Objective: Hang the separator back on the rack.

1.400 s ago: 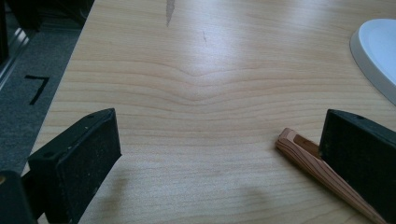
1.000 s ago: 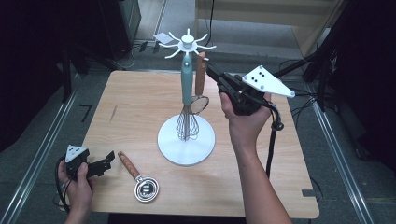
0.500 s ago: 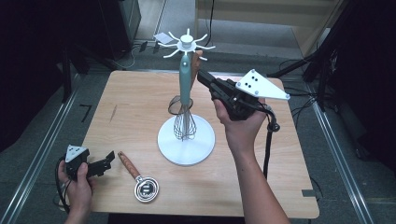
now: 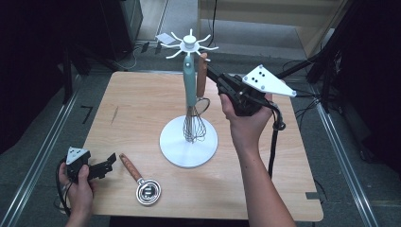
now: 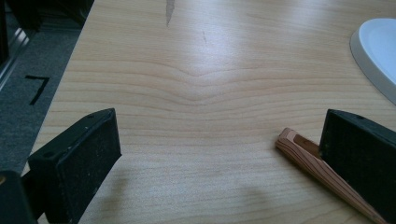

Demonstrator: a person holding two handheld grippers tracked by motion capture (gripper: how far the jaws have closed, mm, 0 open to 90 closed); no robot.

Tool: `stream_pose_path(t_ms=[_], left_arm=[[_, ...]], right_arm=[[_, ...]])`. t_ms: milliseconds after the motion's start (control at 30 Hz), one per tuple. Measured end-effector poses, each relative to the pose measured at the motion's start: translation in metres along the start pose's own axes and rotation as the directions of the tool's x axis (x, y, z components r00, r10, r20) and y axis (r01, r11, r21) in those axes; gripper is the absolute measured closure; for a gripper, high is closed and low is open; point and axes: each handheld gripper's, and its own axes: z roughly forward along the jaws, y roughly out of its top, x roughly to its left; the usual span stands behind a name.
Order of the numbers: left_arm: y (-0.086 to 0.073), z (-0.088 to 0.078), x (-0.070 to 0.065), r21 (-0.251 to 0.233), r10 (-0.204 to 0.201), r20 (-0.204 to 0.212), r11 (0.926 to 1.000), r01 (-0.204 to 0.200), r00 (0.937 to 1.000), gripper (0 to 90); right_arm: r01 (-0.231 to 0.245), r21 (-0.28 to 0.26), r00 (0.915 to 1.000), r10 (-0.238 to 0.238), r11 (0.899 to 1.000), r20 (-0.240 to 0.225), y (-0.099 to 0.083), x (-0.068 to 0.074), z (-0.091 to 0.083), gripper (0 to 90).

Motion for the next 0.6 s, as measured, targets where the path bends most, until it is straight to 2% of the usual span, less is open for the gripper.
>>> stream_pose_path(t_ms=[200,333,600], left_arm=[[0.000,0.000,0.000,0.000,0.000,0.000,1.0000,0.000,1.0000,0.0],[0.000,0.000,0.000,0.000,-0.001,0.001,1.0000,0.001,1.0000,0.0],[0.000,0.000,0.000,0.002,0.000,0.001,1.0000,0.000,1.0000,0.0]], right_arm=[[-0.001,-0.029,0.9995,0.000,1.000,-0.031,0.009,-0.003,0.005,90.0],[0.013,-0.055,0.9989,-0.016,0.998,-0.045,0.020,0.001,0.007,90.0],[0.024,-0.060,0.9964,-0.029,0.998,-0.080,0.018,0.013,0.006,90.0]])
